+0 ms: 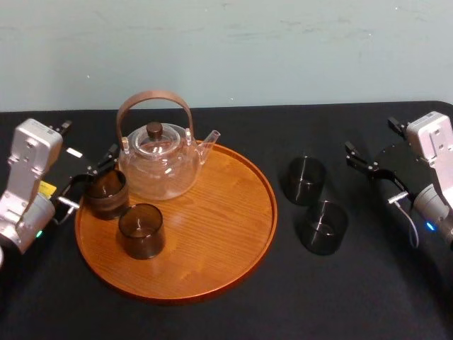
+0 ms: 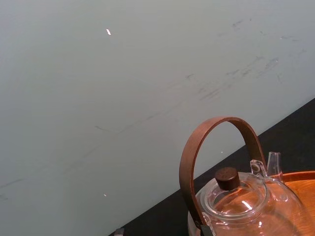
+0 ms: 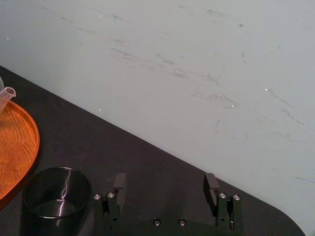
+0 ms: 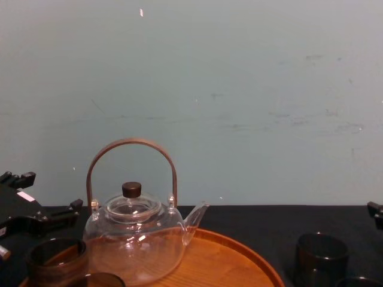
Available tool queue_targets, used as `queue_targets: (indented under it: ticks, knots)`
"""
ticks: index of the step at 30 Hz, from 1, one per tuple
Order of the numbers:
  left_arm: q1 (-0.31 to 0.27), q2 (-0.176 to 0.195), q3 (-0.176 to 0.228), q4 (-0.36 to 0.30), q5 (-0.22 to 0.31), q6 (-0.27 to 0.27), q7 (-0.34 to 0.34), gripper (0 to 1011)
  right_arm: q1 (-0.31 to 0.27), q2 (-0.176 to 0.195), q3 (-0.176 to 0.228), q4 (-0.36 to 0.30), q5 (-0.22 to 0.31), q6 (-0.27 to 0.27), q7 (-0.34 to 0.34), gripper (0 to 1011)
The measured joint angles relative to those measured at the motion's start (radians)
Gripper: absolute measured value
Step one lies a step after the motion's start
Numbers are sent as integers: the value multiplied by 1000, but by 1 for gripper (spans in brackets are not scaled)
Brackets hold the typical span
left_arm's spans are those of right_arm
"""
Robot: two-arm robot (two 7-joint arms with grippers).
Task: Pick up the glass from the table and place it on the tray.
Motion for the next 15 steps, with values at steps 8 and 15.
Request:
queue_targets:
  ticks: [8, 15]
  knots:
    - [0, 0, 0, 0, 0, 0, 0, 1001, 0, 0, 0, 0, 0, 0, 0, 1002]
    - [0, 0, 0, 0, 0, 0, 0, 1001, 0, 0, 0, 0, 0, 0, 0, 1002]
